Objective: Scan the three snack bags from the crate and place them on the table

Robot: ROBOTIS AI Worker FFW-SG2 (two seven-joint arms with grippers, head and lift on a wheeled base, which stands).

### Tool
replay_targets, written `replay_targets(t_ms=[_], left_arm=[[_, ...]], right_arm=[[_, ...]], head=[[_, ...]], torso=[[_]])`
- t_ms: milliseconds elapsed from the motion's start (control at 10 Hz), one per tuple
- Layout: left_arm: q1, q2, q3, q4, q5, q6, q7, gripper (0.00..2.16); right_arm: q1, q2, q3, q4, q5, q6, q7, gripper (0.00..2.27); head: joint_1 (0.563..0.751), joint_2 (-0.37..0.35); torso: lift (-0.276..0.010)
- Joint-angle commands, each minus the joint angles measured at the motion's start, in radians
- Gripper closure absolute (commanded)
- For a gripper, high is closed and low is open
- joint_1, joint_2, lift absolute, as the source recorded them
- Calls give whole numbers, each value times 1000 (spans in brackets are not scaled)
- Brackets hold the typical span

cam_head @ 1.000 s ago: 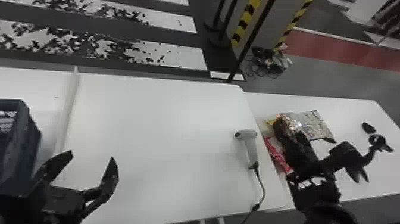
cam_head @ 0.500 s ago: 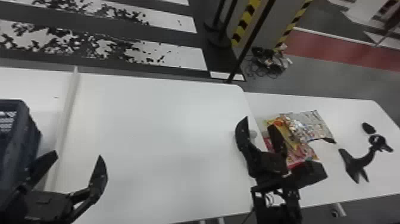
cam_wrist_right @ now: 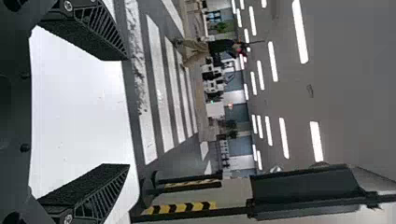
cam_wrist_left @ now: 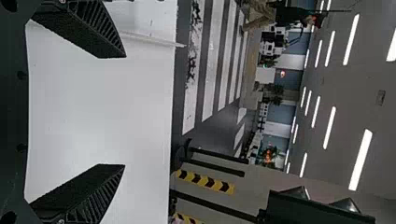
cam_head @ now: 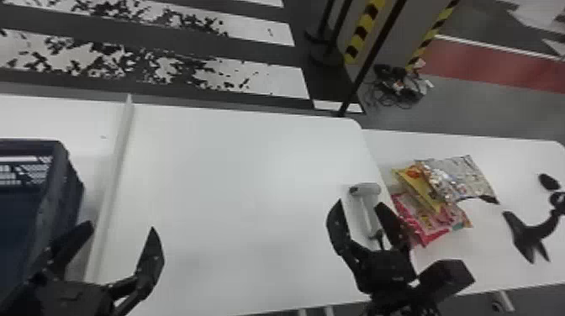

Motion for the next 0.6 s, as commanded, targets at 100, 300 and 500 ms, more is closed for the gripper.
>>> replay_targets(t_ms=[100, 300, 500], left_arm=[[53, 14, 2, -53, -2, 103, -2, 22], [114, 32, 8, -110, -3, 103, -3, 22], [150, 32, 8, -165, -16, 146, -2, 22]], right_arm=[[108, -1, -54, -118, 2, 127, 9, 80], [188, -1, -77, -187, 8, 177, 19, 83], [248, -7, -89, -206, 17, 180, 20, 83]], head=[[695, -273], [695, -308], [695, -324]], torso=[[-62], [-62], [-62]])
